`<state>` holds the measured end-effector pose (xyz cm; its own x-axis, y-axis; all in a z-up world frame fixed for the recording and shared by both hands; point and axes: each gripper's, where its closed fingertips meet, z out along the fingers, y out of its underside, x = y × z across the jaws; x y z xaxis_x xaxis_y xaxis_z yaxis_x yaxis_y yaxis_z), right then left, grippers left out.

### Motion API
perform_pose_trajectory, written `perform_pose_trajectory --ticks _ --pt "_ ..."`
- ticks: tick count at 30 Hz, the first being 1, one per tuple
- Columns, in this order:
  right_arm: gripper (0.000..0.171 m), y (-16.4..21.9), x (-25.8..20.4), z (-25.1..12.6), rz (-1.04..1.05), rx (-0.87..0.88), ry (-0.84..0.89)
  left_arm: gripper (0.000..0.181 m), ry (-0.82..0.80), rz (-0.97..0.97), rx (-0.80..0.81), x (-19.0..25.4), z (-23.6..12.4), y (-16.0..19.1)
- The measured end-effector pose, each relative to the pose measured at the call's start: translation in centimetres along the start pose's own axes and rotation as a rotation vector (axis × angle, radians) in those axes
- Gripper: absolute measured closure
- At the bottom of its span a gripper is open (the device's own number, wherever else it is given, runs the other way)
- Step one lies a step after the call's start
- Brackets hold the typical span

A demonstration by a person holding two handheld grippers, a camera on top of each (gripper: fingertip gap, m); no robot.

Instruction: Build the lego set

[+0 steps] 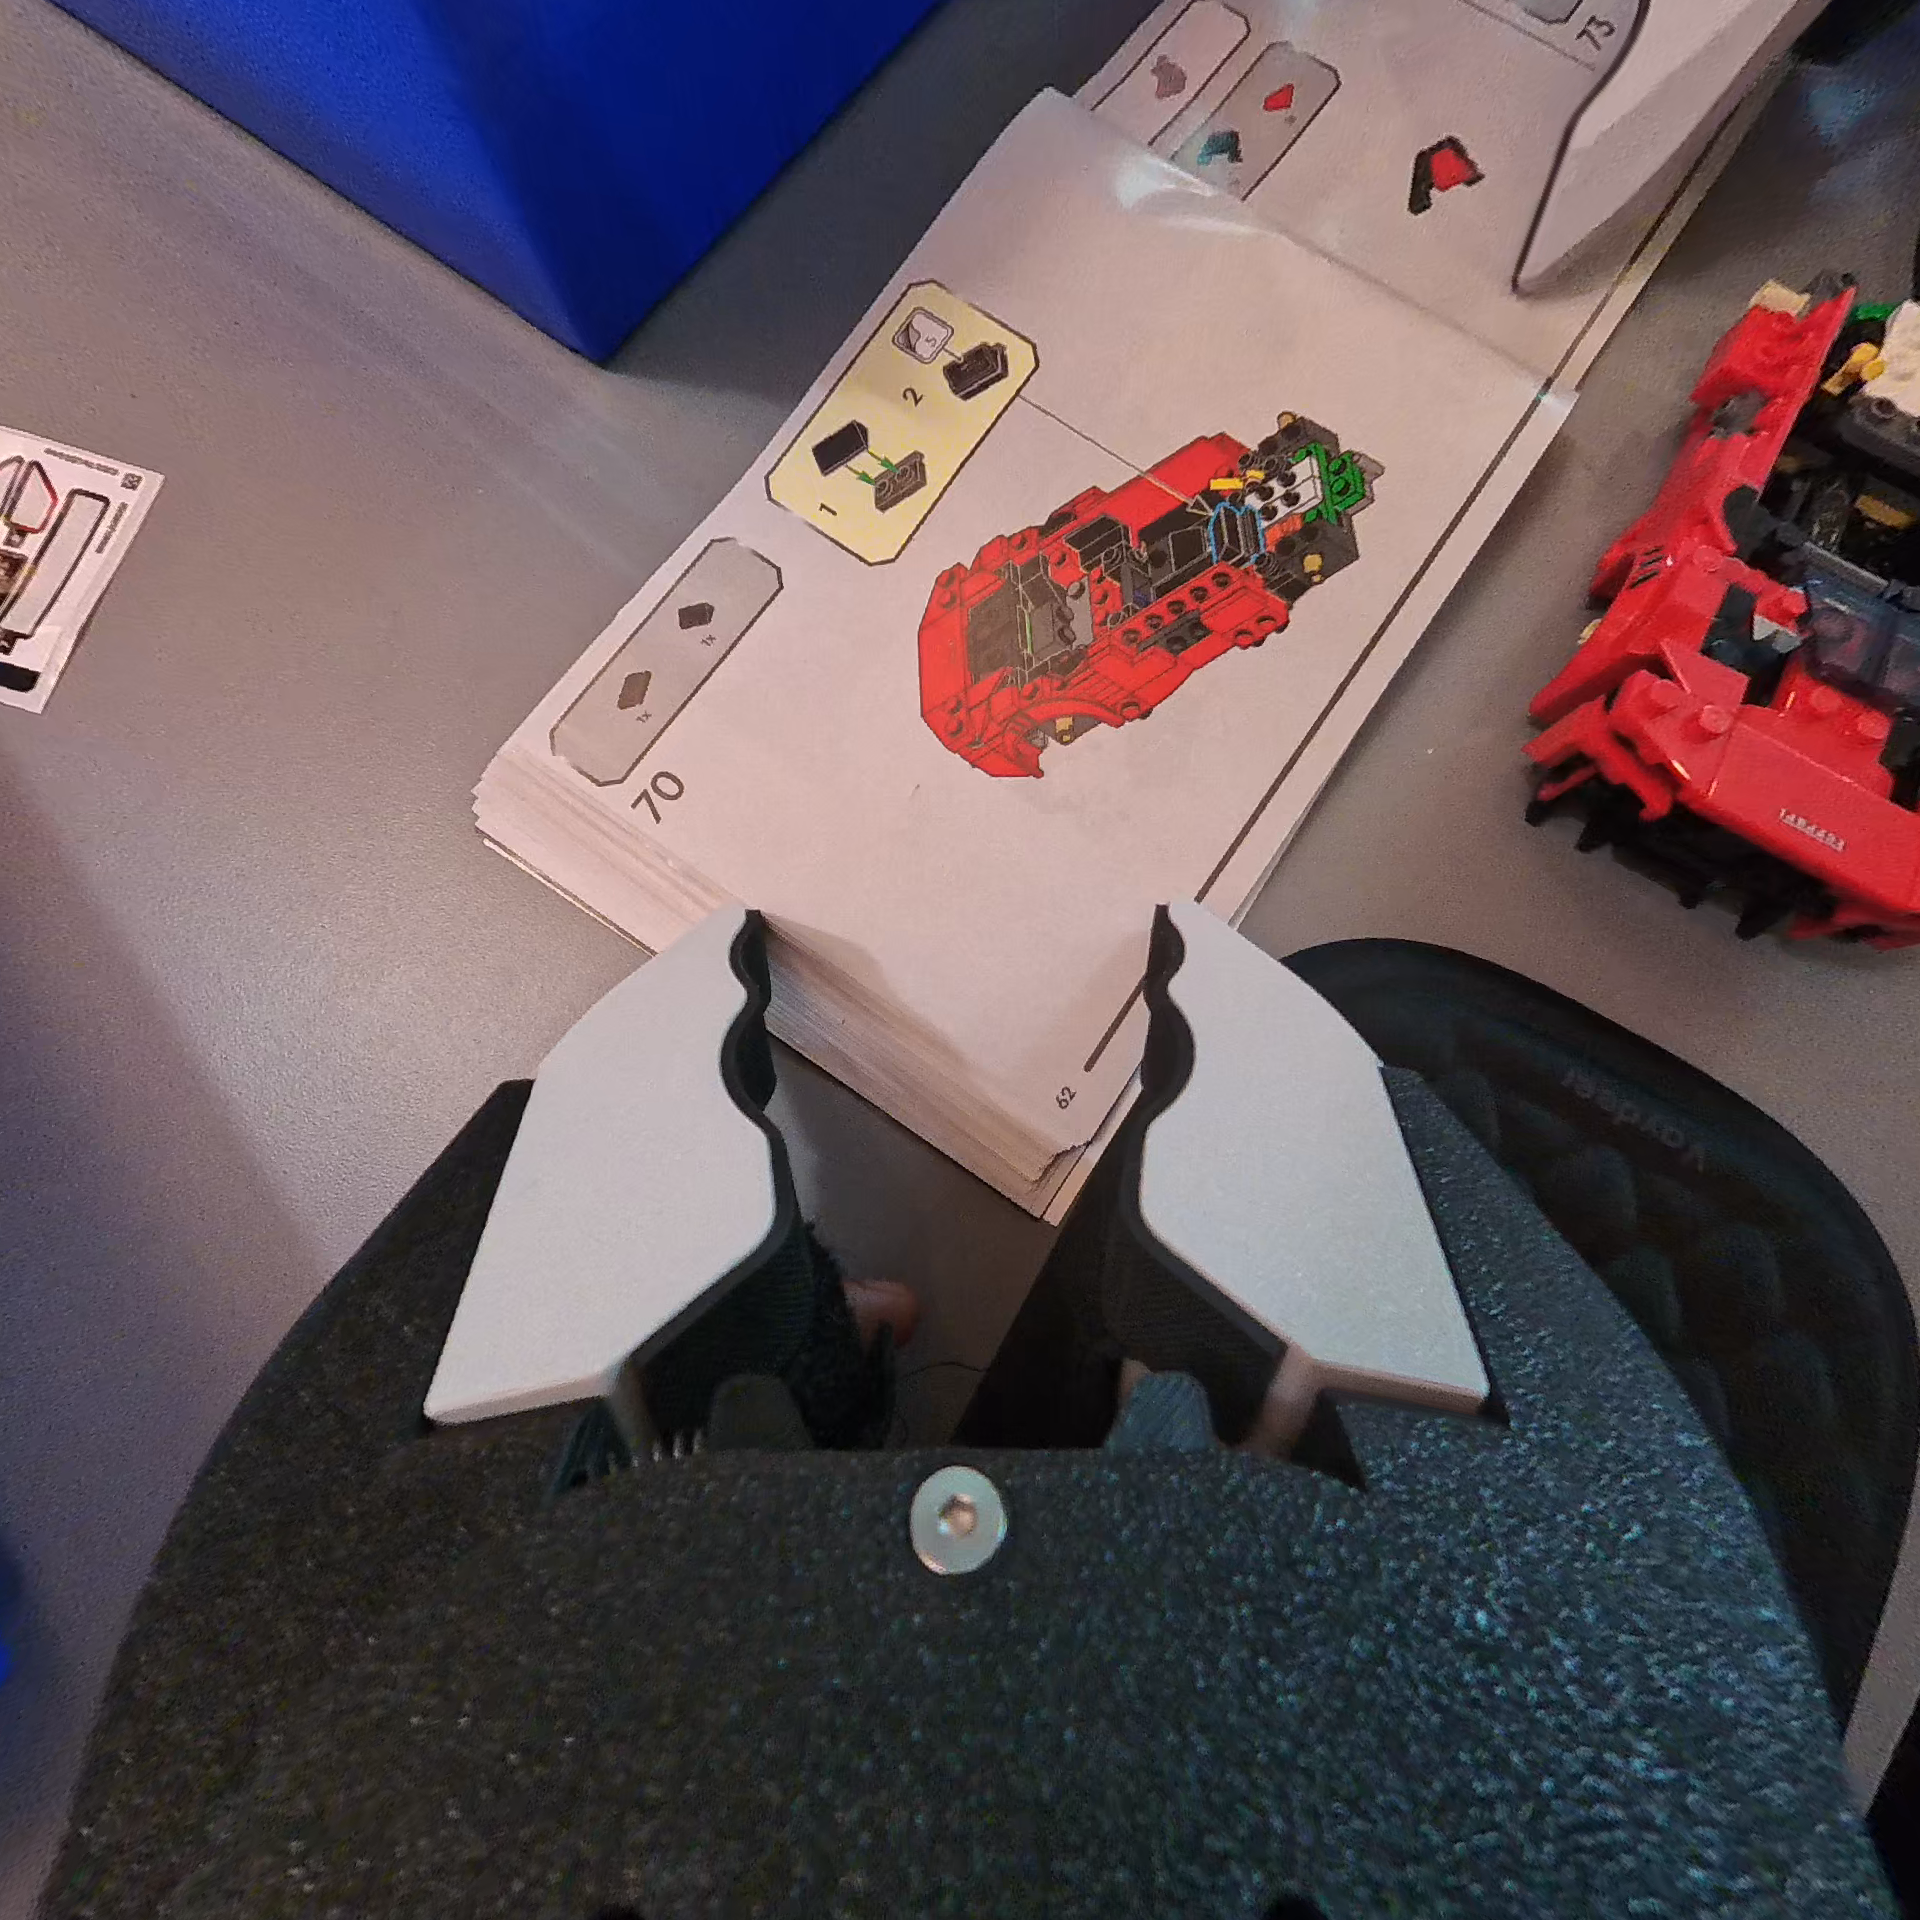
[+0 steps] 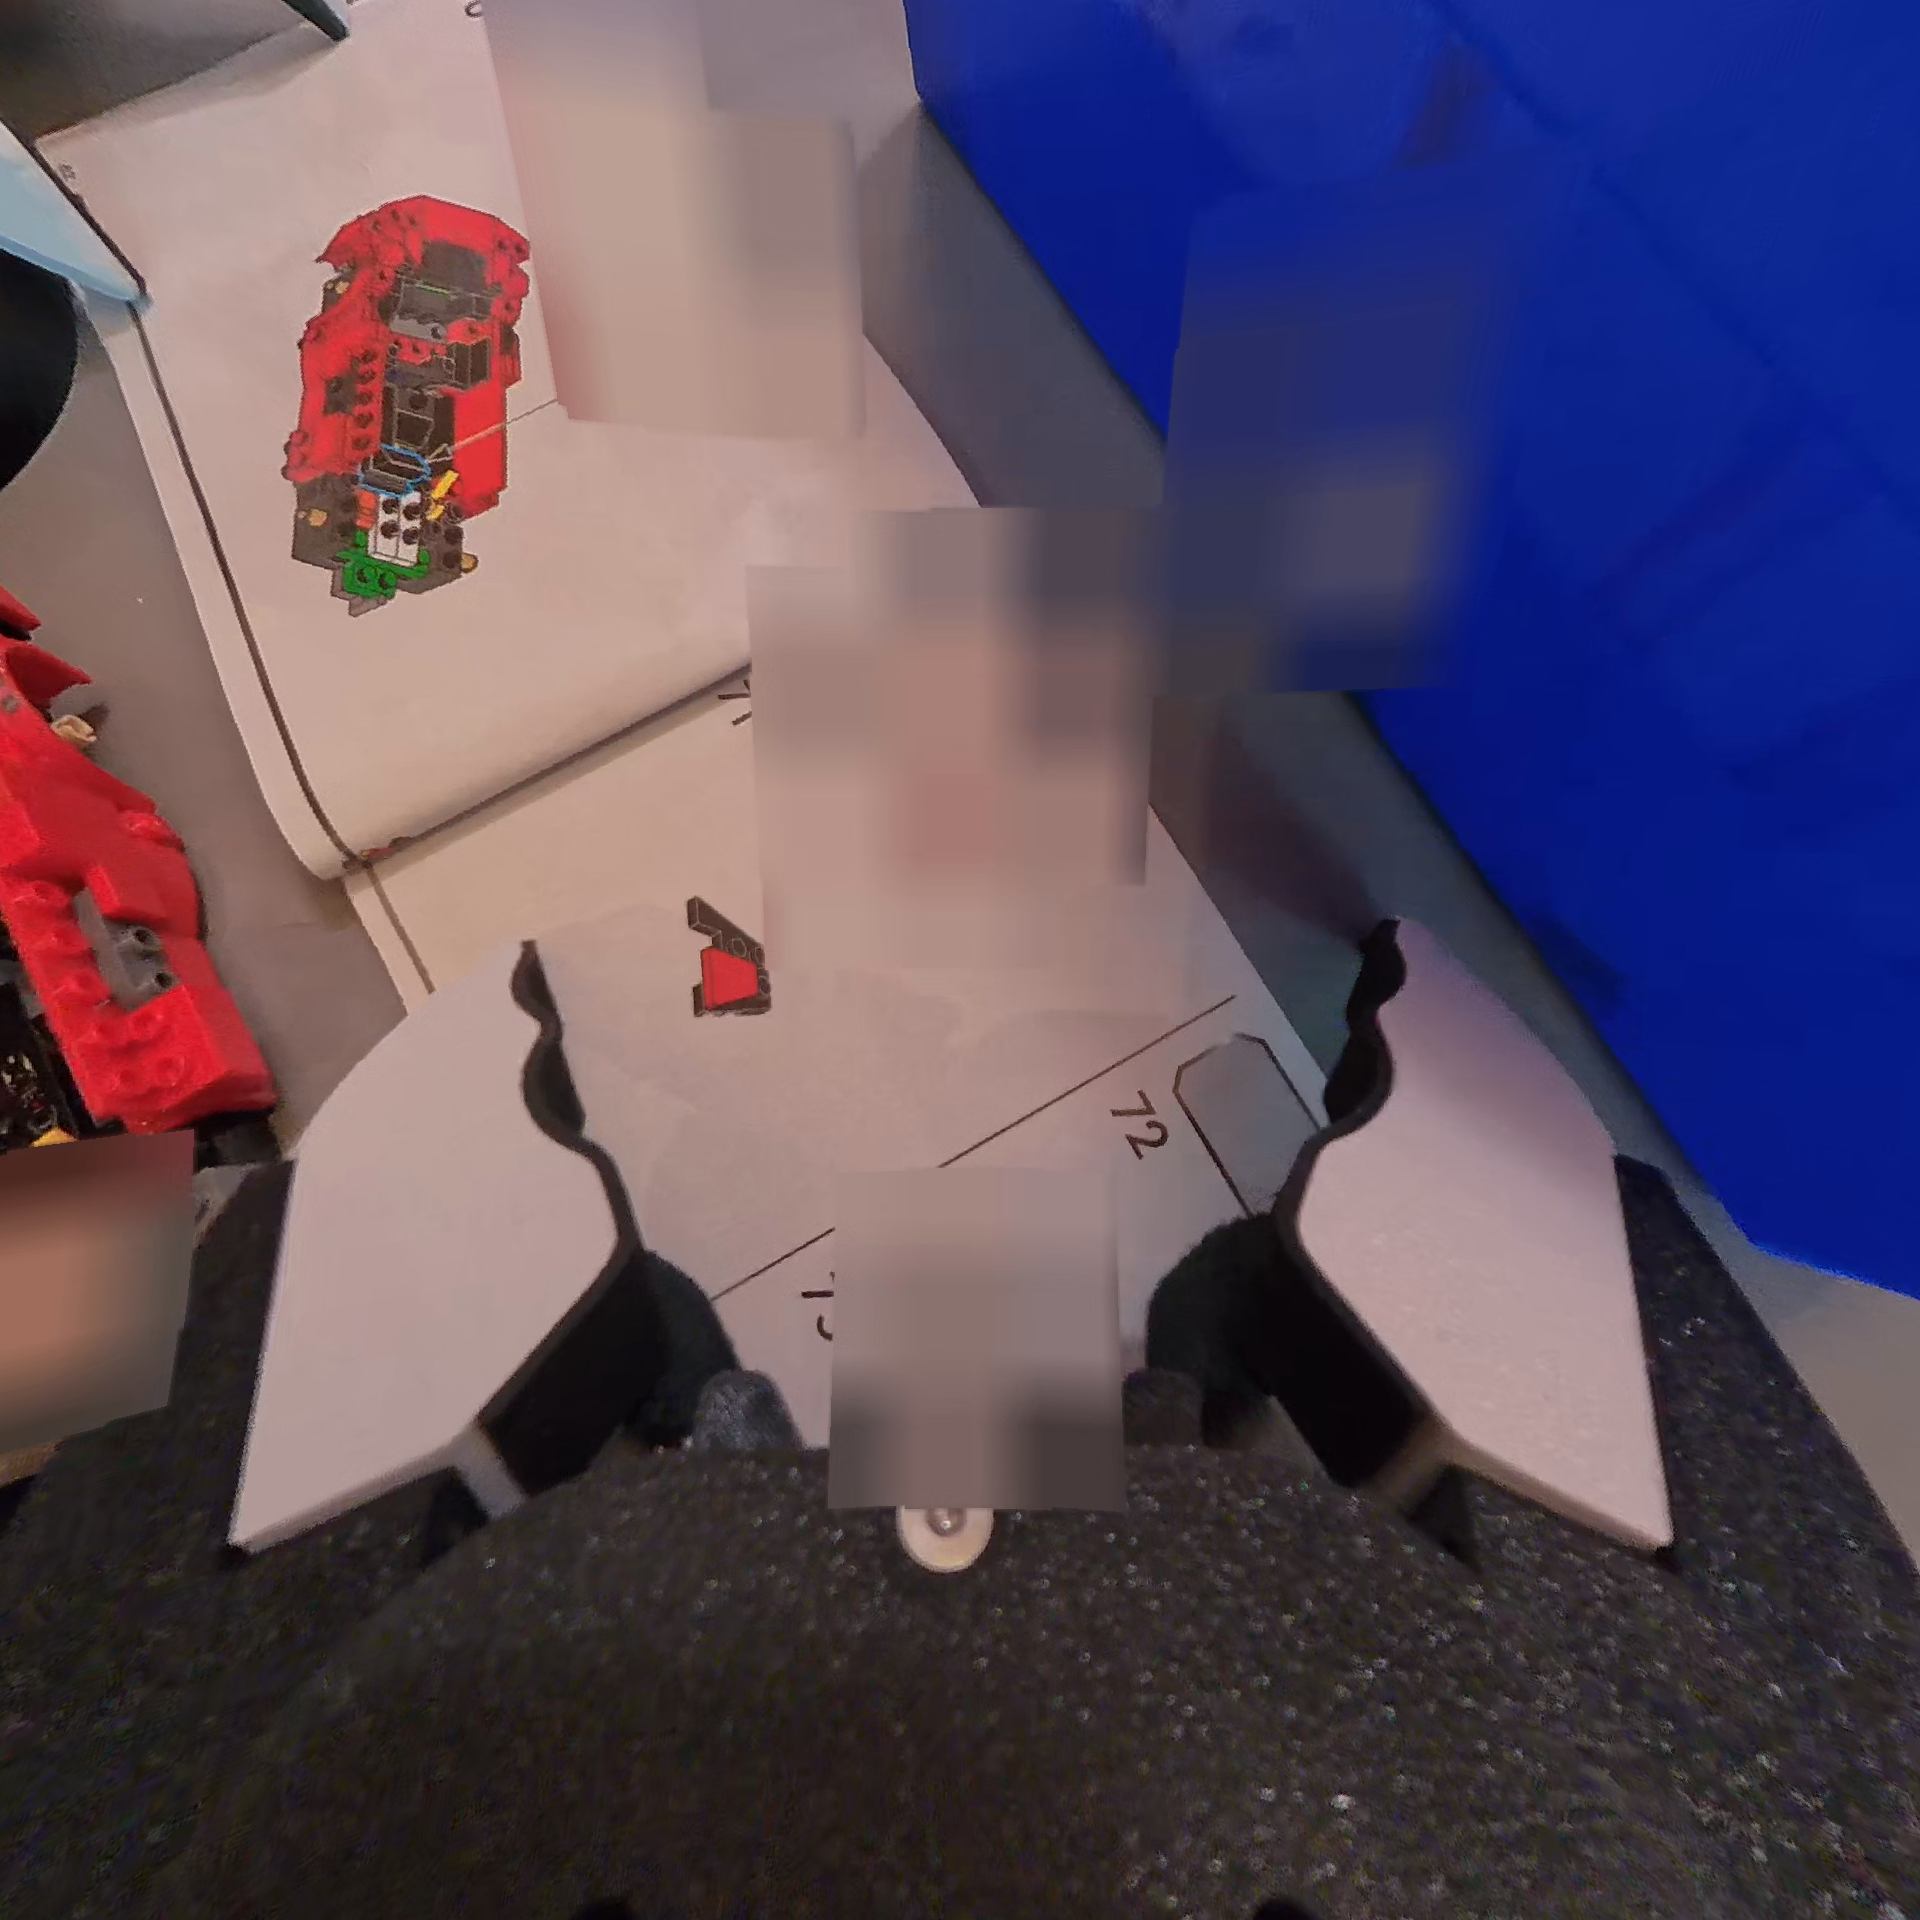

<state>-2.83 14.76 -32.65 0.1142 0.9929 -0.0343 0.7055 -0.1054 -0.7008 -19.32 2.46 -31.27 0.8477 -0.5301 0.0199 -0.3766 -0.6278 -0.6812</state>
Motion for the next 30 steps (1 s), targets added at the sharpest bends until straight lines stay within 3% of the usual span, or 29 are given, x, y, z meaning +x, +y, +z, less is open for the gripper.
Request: perform_pose_trajectory --ticks 6,11,14,16,18,22,23,25,27,30 --pt "0.025 -0.5 -0.2 0.1 0.022 -0.020 -0.020 0.111 -0.003 0.000 0.001 0.0 0.0 0.0" --pt "0.040 -8.1 -2.4 -5.7 -0.054 0.452 -0.031 0.115 -0.014 -0.003 0.025 -0.2 -0.3 -0.3" --pt "0.076 -13.4 -3.0 -12.0 -0.188 0.874 0.098 0.130 -0.053 0.000 0.122 -0.8 -1.3 -1.8" --pt "0.130 -15.7 -3.2 -16.4 -0.212 1.138 0.168 0.138 -0.085 0.017 0.233 -1.1 -2.8 -4.1" --pt "0.171 -16.7 -3.8 -18.3 -0.180 1.232 0.114 0.150 -0.141 0.012 0.306 -1.9 -4.7 -6.2" --pt "0.169 -18.4 -5.3 -17.6 -0.212 1.200 -0.025 0.164 -0.206 -0.013 0.395 -3.1 -6.7 -9.4" --pt "0.144 -18.6 -6.4 -16.8 -0.237 1.150 -0.136 0.166 -0.202 -0.016 0.396 -3.1 -6.5 -9.8" --pt "0.060 -18.6 -7.2 -13.4 -0.204 0.930 -0.246 0.170 -0.209 -0.020 0.369 -3.5 -5.4 -9.6" --pt "0.055 -16.6 -7.0 -8.8 -0.187 0.623 -0.262 0.172 -0.224 -0.020 0.305 -4.0 -3.9 -8.3" --pt "0.167 -13.5 -8.0 -3.7 -0.317 0.427 -0.248 0.176 -0.197 -0.013 0.252 -4.0 -2.4 -6.6"
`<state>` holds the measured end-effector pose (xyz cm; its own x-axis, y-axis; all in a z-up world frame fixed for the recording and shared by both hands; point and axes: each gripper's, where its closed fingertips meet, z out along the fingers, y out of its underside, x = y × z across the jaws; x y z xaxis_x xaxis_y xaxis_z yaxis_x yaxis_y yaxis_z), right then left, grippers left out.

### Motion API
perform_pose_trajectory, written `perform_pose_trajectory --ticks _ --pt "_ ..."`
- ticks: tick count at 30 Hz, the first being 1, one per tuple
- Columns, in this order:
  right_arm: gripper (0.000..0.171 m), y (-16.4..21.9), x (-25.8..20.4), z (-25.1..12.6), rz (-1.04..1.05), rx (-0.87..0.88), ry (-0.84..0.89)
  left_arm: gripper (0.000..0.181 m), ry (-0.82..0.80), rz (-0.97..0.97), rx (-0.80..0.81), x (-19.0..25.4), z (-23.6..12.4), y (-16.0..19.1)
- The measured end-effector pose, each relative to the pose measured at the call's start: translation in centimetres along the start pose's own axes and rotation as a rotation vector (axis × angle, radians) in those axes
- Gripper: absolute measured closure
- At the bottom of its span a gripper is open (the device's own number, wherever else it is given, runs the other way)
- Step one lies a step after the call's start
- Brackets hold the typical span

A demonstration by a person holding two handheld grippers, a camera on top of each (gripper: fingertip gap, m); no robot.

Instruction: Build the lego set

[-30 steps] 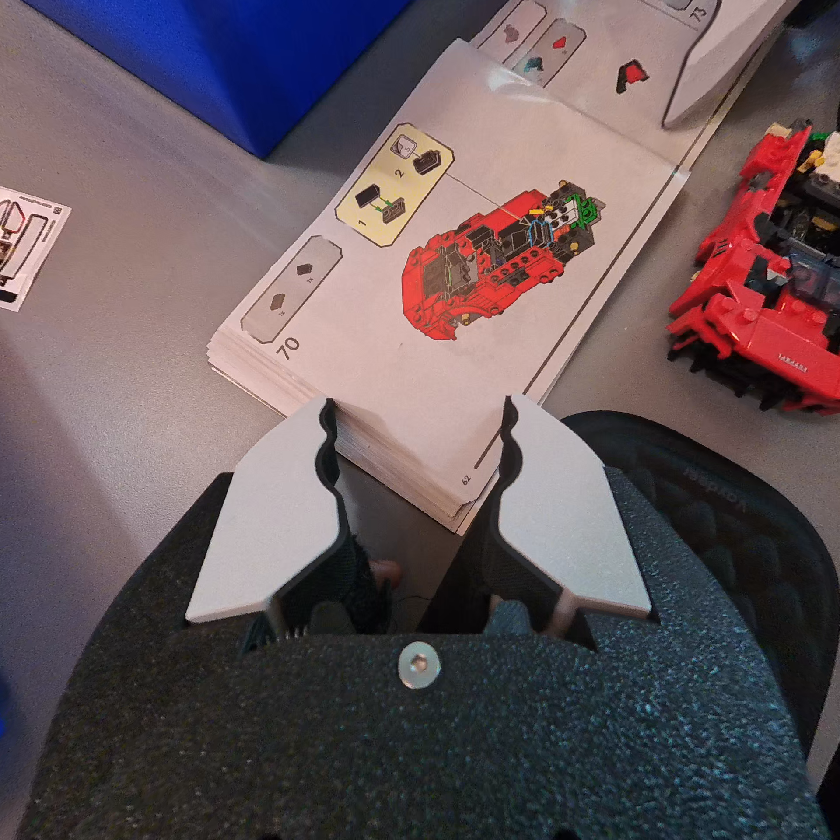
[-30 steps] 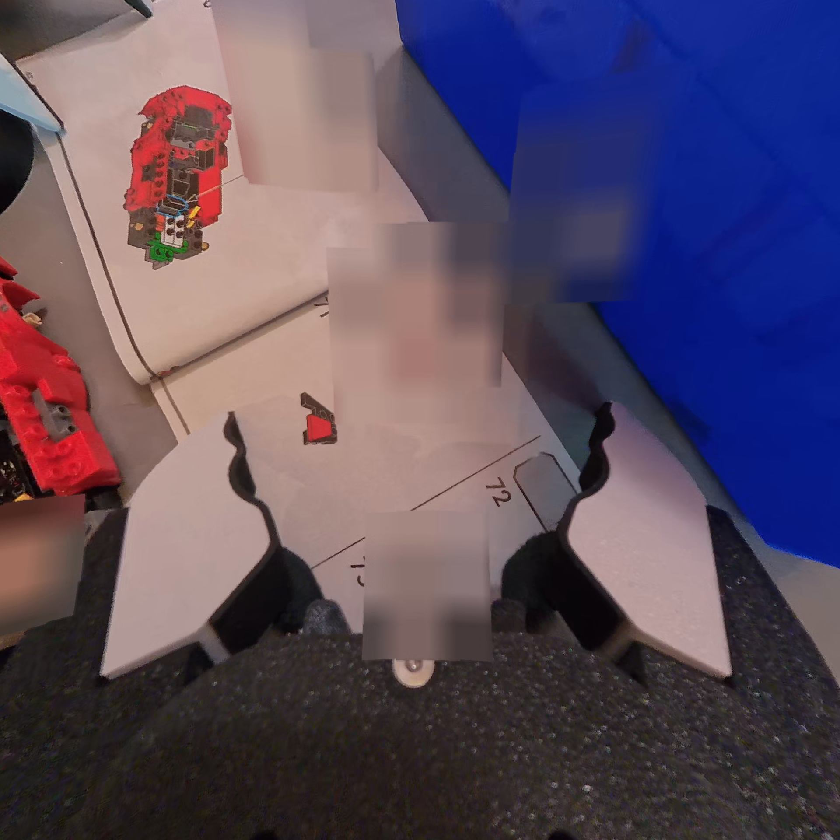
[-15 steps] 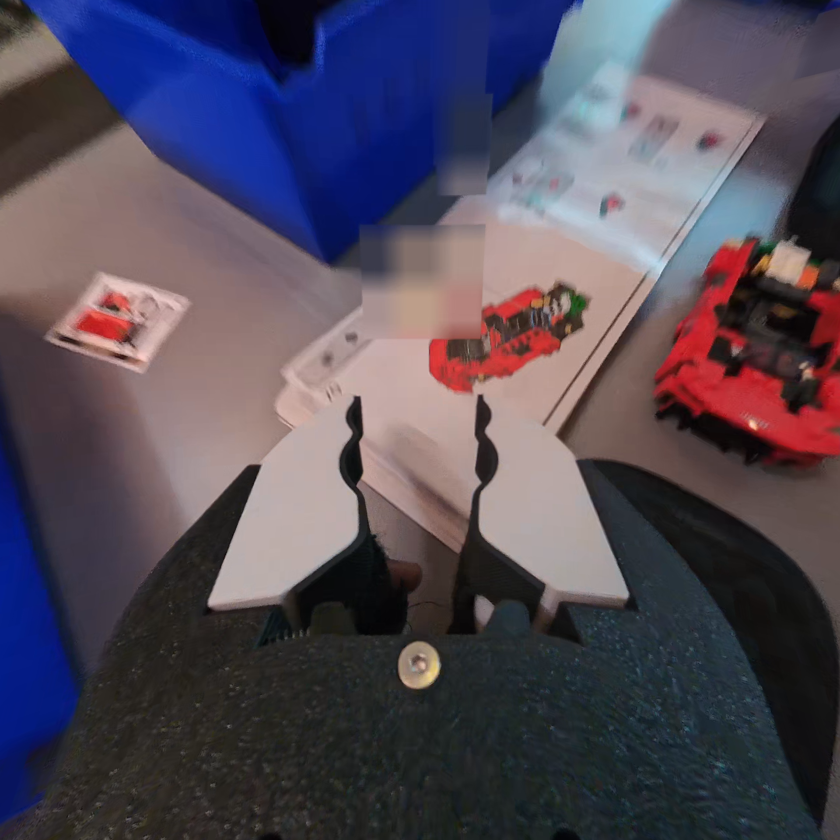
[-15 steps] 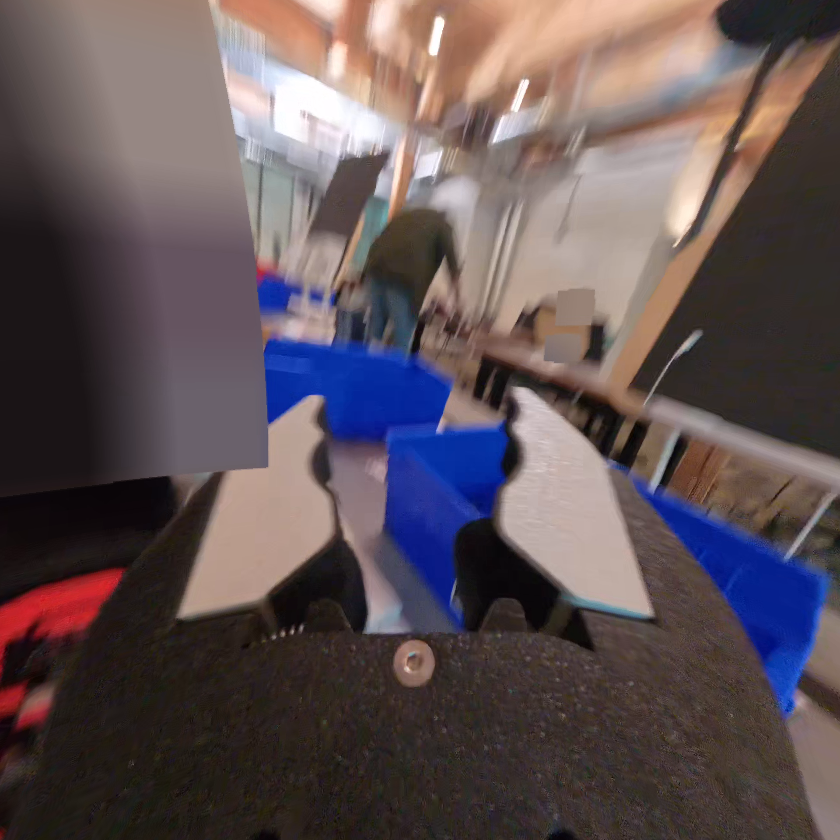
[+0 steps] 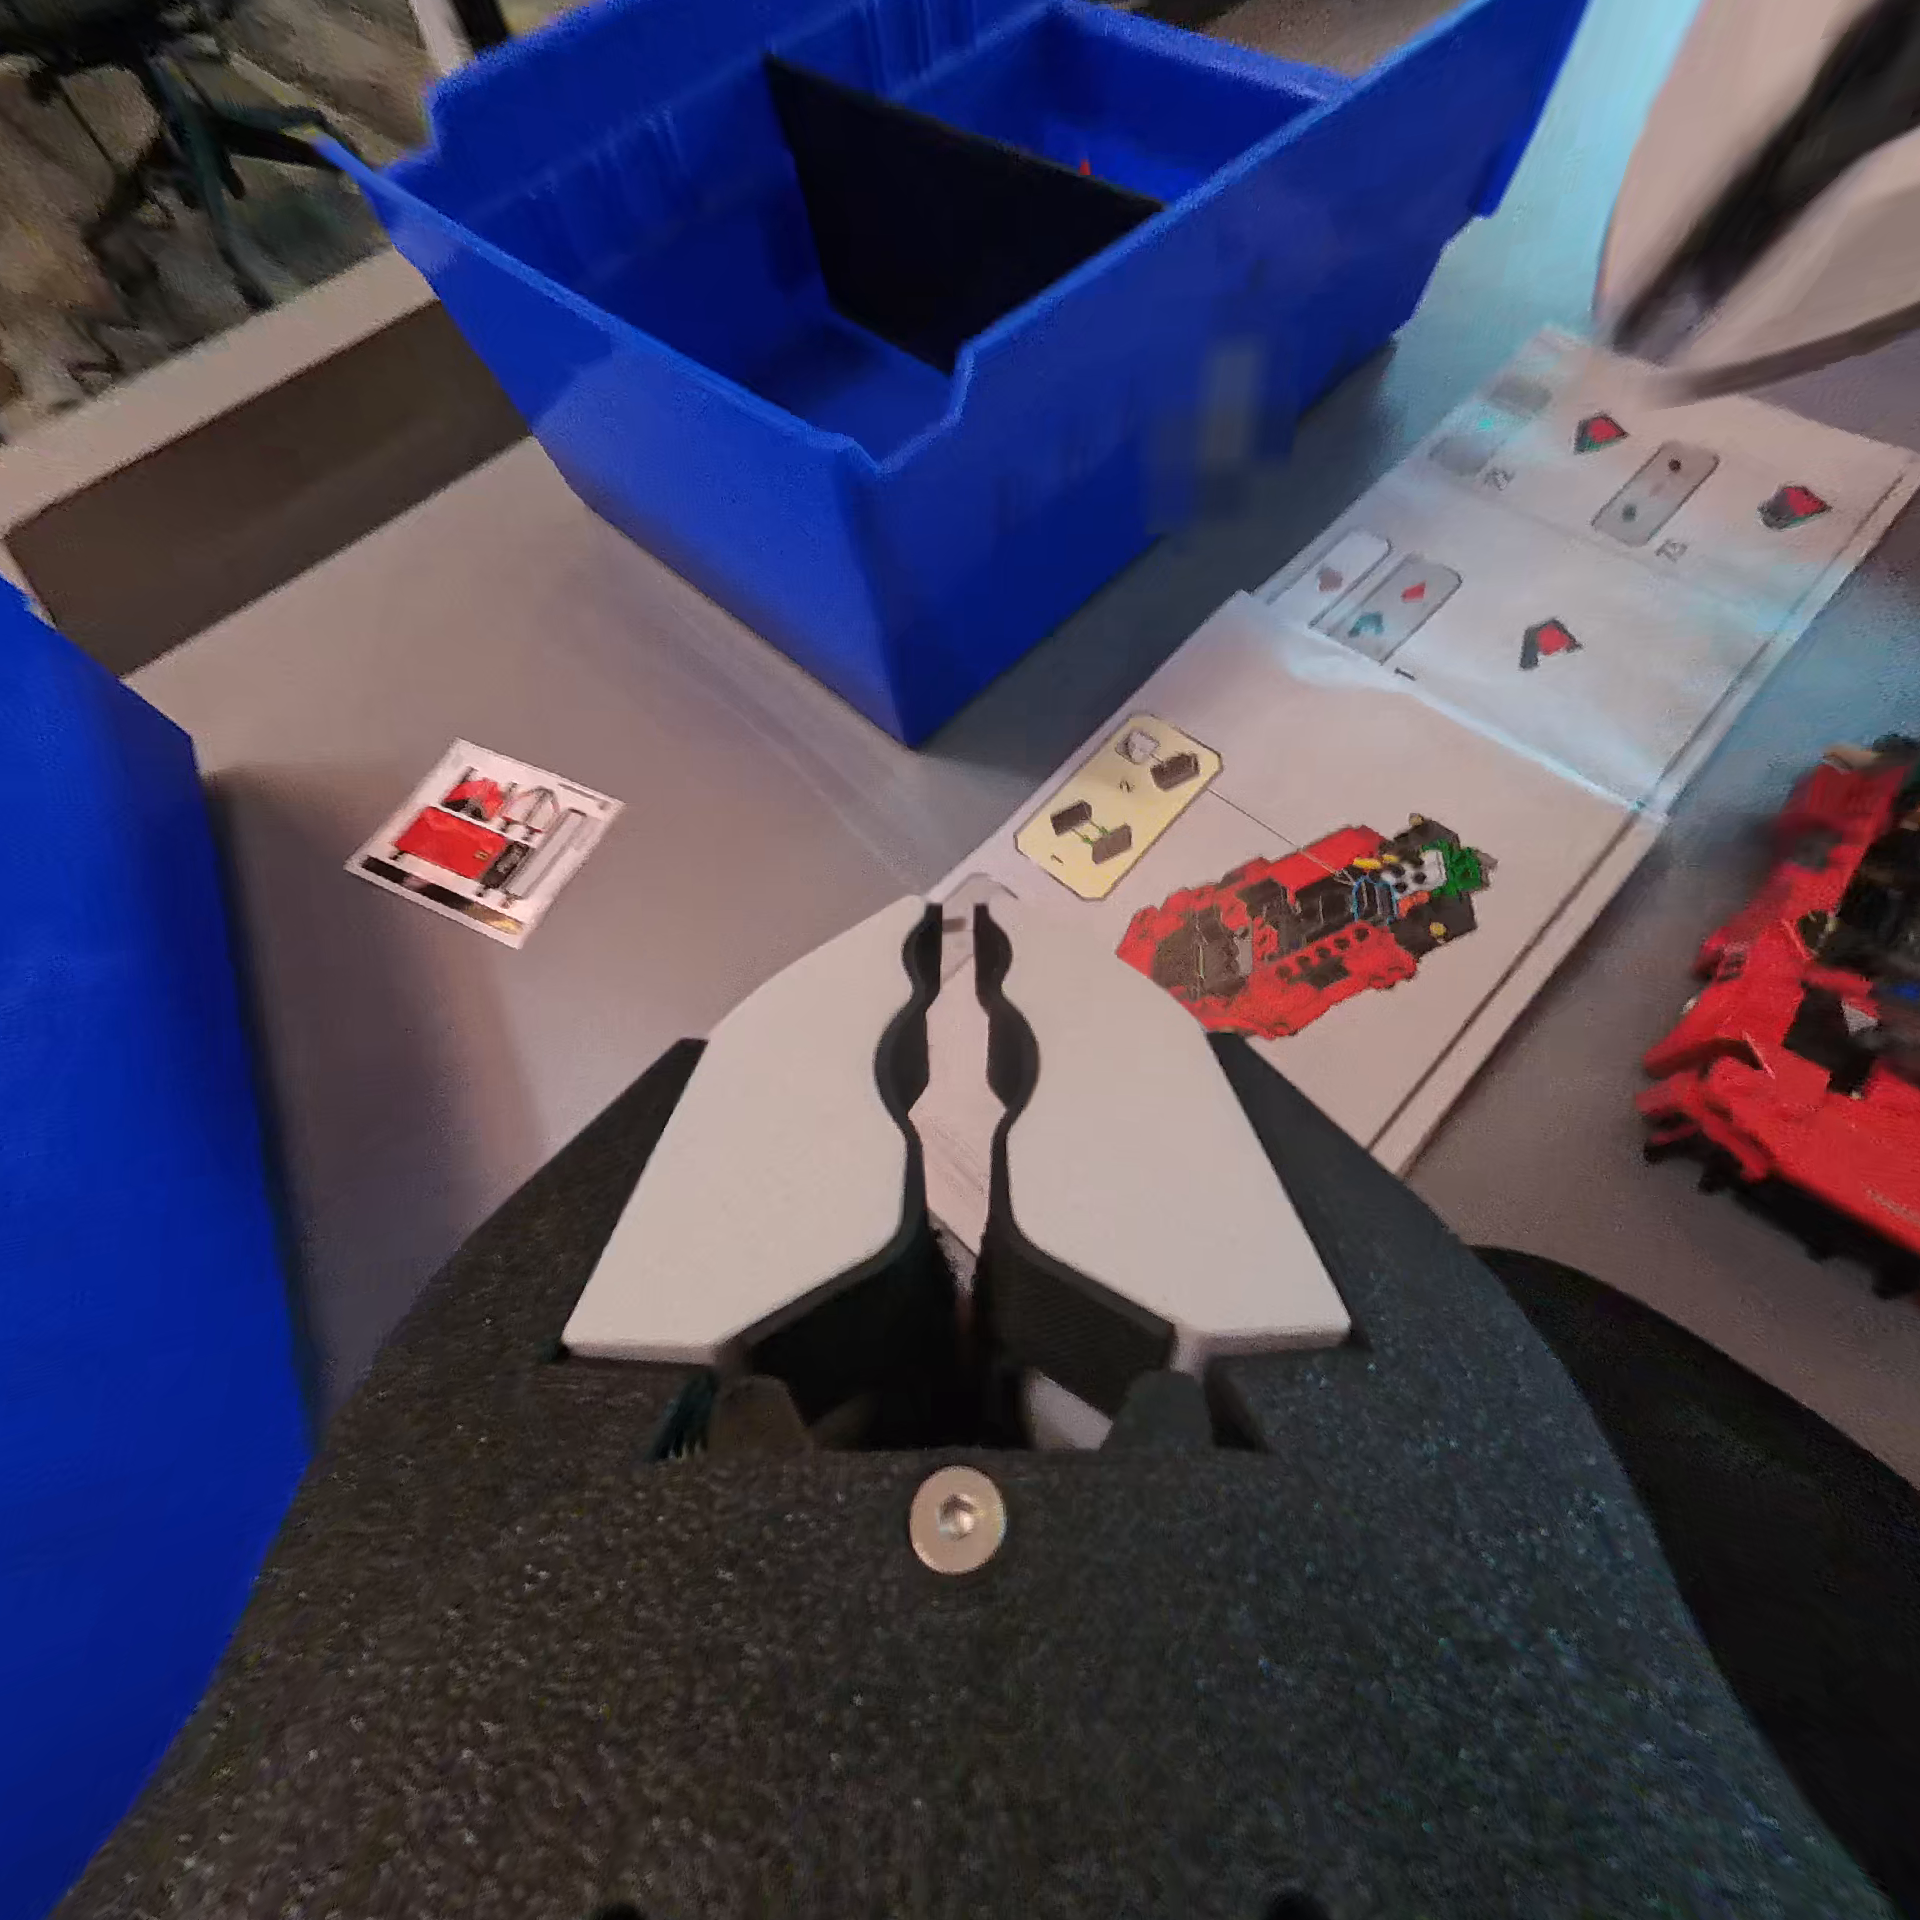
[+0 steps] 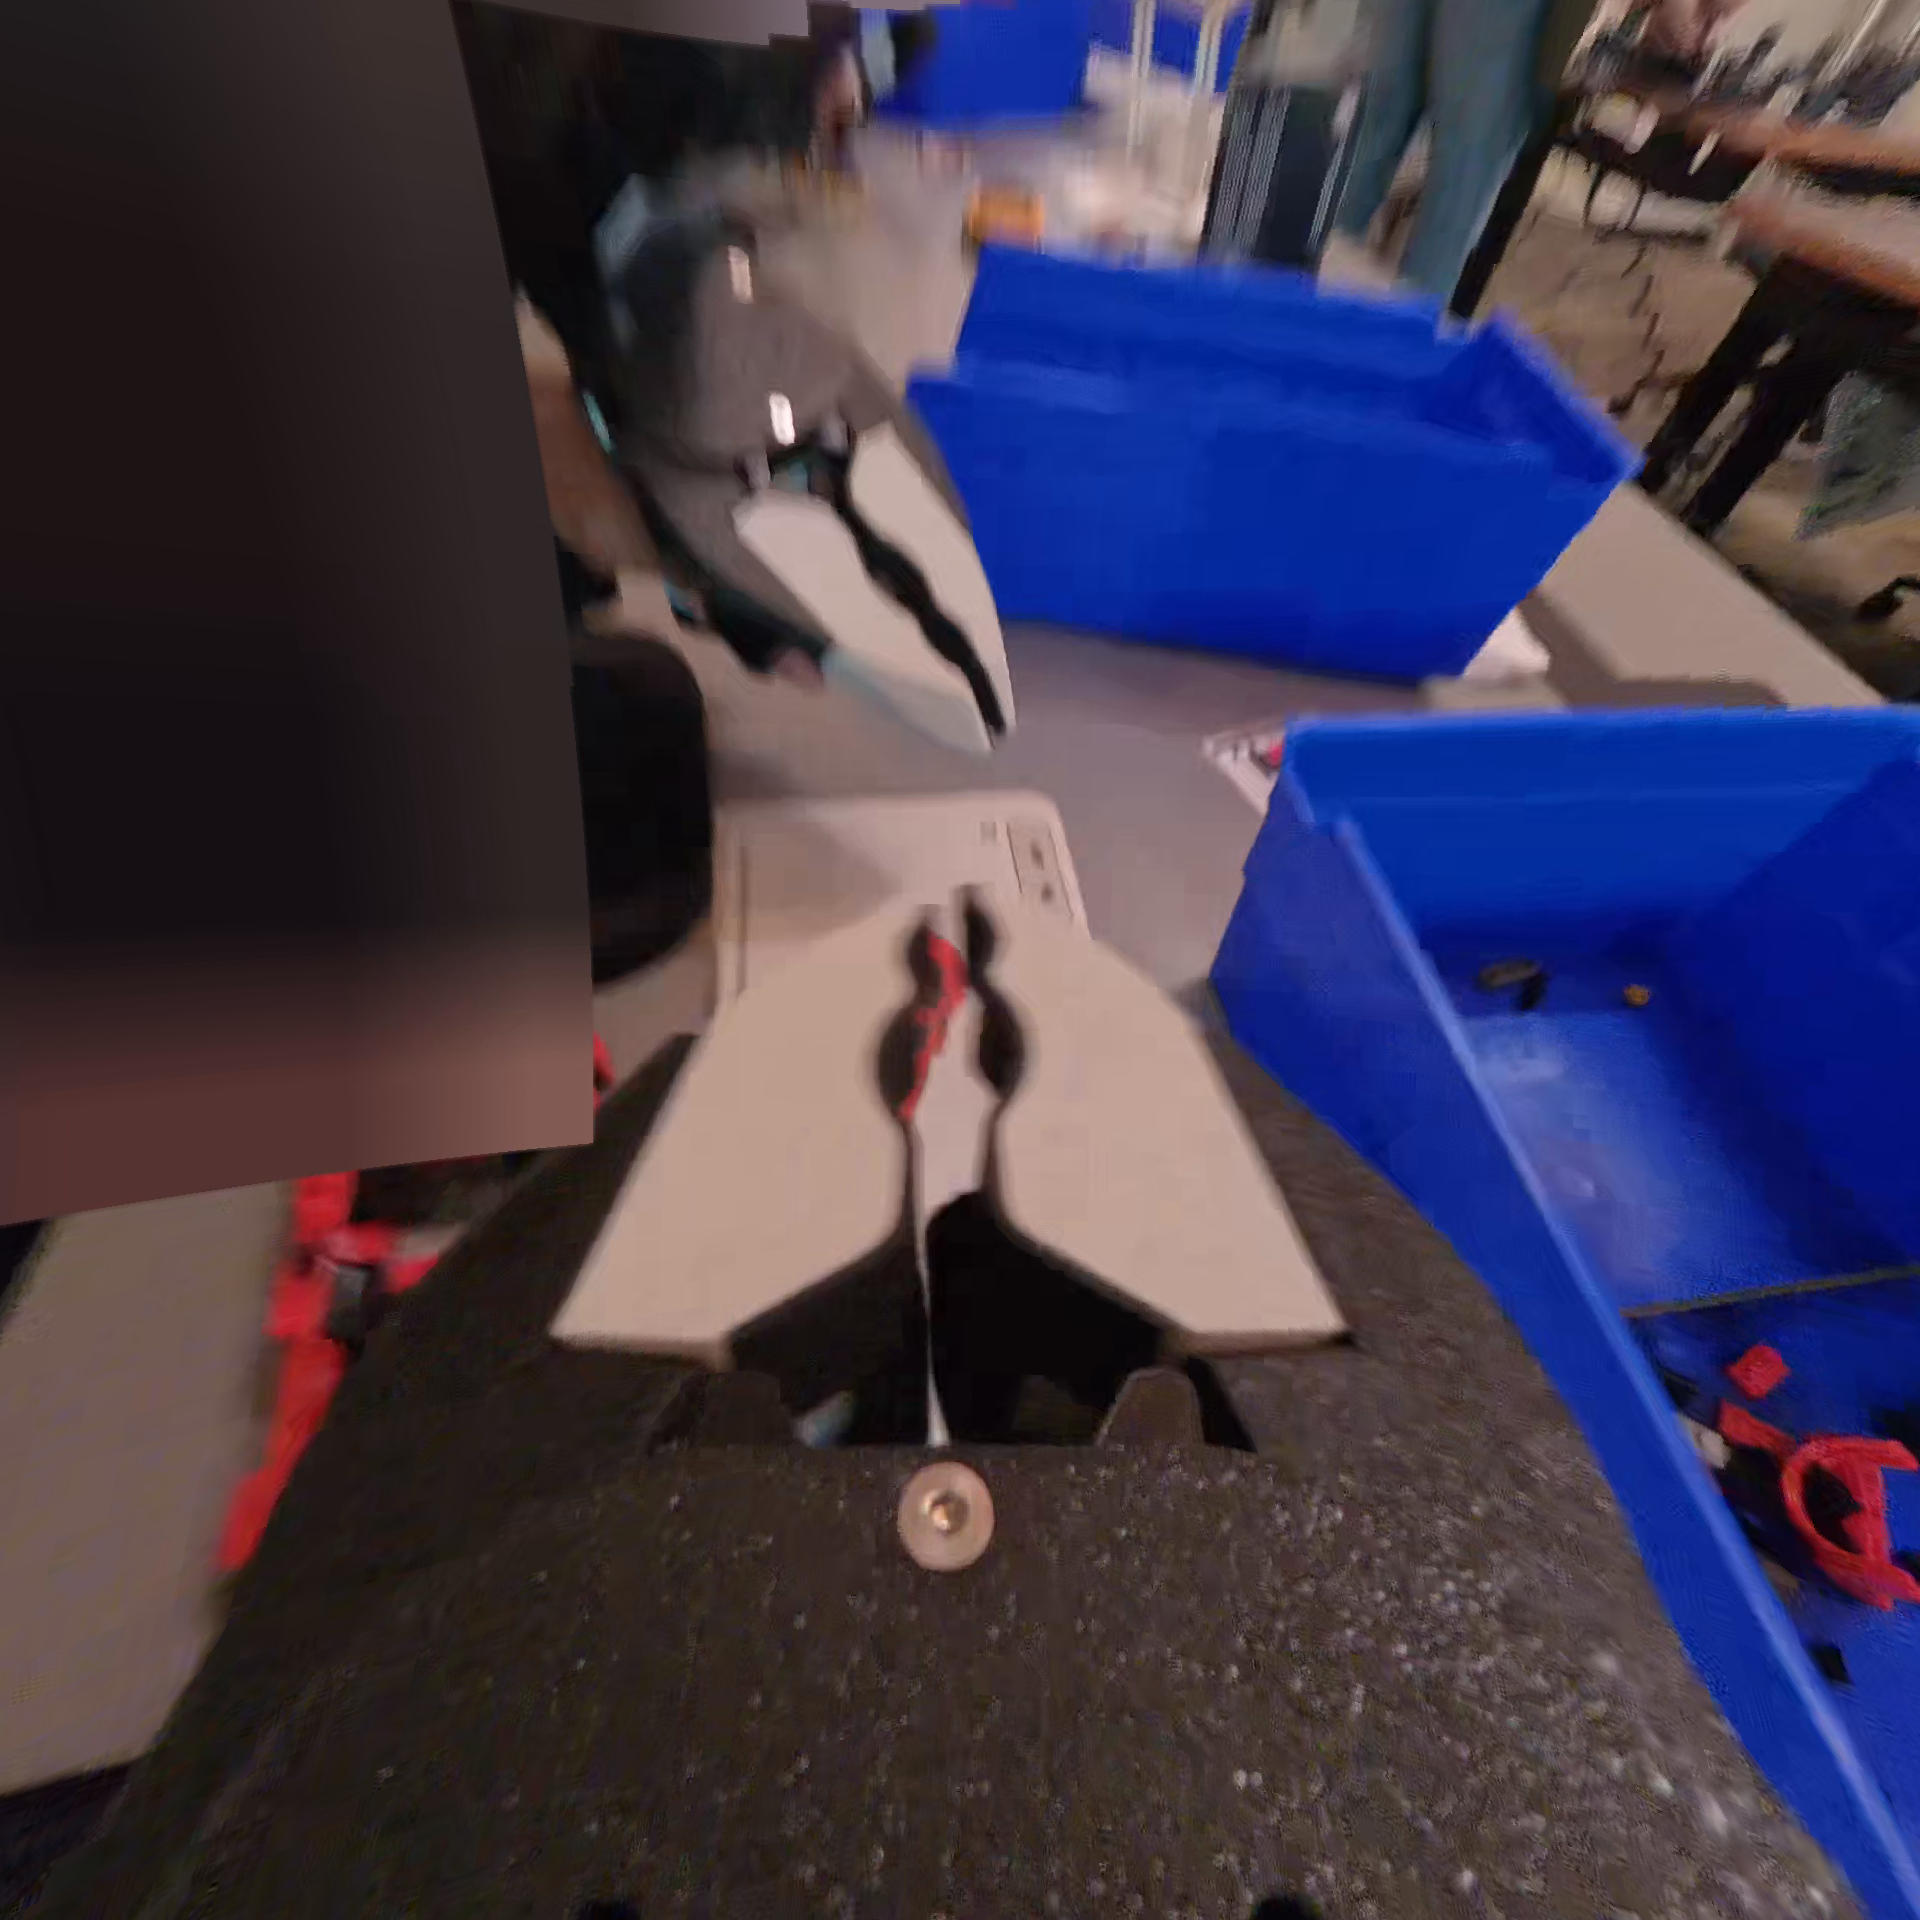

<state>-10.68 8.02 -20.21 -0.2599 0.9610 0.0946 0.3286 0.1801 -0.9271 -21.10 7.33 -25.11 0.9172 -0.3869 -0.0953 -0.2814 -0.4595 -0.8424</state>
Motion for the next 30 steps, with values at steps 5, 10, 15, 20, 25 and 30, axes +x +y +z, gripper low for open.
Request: perform_pose_trajectory --ticks 5,10,15,20,25,30 --pt "0.171 8.0 -0.7 3.9 -0.059 -0.418 -0.048 0.179 0.119 -0.084 -0.030 0.8 0.7 1.9" --pt "0.171 10.3 -0.7 4.5 -0.004 -0.479 -0.082 0.179 0.160 -0.082 -0.103 1.6 1.1 3.6" --pt "0.171 11.0 -1.2 2.7 0.072 -0.463 -0.143 0.179 0.180 -0.031 -0.149 2.3 1.4 4.2" --pt "0.171 11.4 -1.6 1.5 0.087 -0.420 -0.185 0.178 0.194 -0.001 -0.205 2.8 1.8 5.1" --pt "0.171 11.4 -1.7 1.3 0.031 -0.385 -0.197 0.178 0.205 0.028 -0.245 3.2 2.0 5.7" --pt "0.171 11.3 -1.6 1.1 -0.027 -0.380 -0.189 0.181 0.220 0.021 -0.244 3.4 1.9 5.7"
